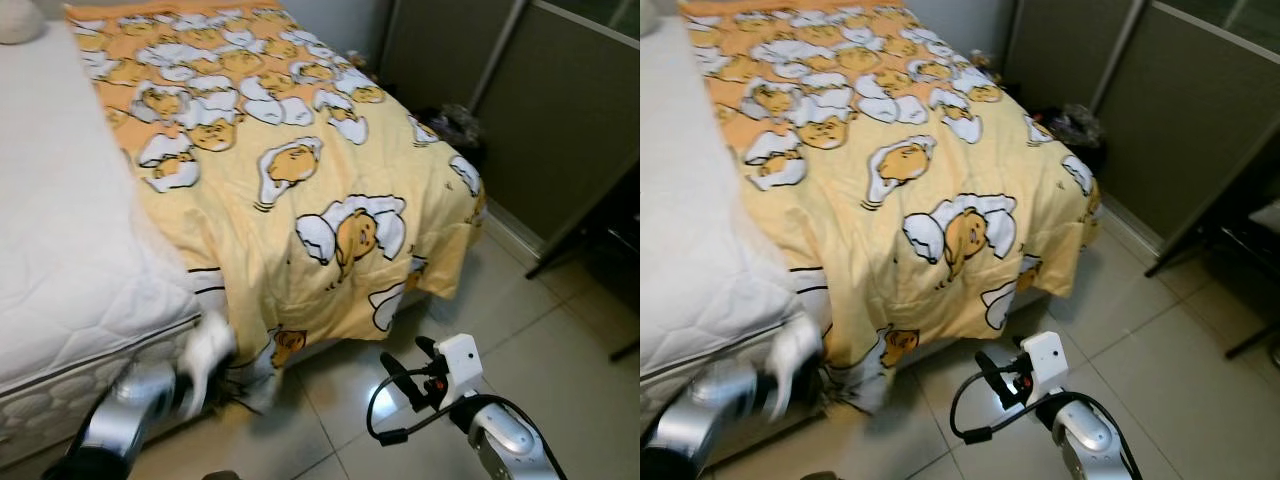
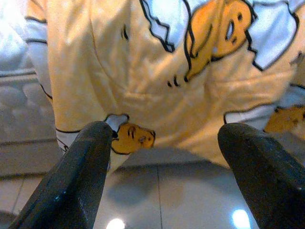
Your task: Clean up the room
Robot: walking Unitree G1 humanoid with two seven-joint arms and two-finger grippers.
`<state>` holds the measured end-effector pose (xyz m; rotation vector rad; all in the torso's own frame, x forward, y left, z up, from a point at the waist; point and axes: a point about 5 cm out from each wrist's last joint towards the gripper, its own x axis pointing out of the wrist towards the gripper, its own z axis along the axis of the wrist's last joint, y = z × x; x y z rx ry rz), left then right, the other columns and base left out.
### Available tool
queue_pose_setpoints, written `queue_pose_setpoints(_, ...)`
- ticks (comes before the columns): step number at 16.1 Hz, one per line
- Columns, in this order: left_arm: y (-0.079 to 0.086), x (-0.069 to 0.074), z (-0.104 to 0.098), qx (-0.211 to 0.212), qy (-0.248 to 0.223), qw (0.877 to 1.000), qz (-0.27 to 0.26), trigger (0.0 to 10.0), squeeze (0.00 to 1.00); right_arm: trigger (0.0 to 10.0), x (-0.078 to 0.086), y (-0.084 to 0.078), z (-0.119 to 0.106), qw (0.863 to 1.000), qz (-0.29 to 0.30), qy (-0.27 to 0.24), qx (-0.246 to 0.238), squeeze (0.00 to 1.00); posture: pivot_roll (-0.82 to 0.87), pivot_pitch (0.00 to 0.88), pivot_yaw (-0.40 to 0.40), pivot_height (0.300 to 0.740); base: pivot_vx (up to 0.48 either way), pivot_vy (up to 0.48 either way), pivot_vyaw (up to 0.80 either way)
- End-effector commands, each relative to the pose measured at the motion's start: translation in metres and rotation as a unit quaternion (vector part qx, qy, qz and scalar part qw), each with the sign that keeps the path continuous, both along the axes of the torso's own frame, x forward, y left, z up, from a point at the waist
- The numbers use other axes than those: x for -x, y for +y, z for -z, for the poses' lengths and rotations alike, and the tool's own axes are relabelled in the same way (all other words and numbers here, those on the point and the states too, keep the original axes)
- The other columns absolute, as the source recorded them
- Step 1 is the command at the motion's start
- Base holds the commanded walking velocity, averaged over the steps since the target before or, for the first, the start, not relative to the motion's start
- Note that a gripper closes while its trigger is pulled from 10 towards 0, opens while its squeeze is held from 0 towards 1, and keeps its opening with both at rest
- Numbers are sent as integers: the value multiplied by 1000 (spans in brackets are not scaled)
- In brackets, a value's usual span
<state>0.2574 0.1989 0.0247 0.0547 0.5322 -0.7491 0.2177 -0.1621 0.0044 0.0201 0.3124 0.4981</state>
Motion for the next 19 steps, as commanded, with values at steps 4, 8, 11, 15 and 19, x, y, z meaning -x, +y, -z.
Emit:
queue_pose_setpoints(4, 7, -28, -10, -26, -85, 972, -219, 10000, 0, 10000, -16, 4, -26, 998, 16, -53, -4, 0, 7, 0, -63, 740, 0, 0, 0)
queue_pose_setpoints(8, 2, -40, -40, -56, -202, 898, -387, 10000, 0, 10000, -49, -1, -74, 980, 122, -159, -17, 0, -25, 0, -43, 740, 0, 0, 0)
queue_pose_setpoints(11, 7, -39, -51, -80, -235, 878, -408, 10000, 0, 10000, -54, 5, -79, 979, 119, -165, -23, 0, -18, 0, -40, 740, 0, 0, 0)
queue_pose_setpoints(15, -4, -52, -45, -50, -193, 877, -436, 10000, 0, 10000, -58, 12, -78, 980, 111, -165, -17, 0, -12, 0, -54, 740, 0, 0, 0)
queue_pose_setpoints(19, 0, -53, -72, -26, -255, 834, -489, 10000, 0, 10000, -70, 9, -92, 971, 142, -190, -28, 0, -18, 0, -55, 740, 0, 0, 0)
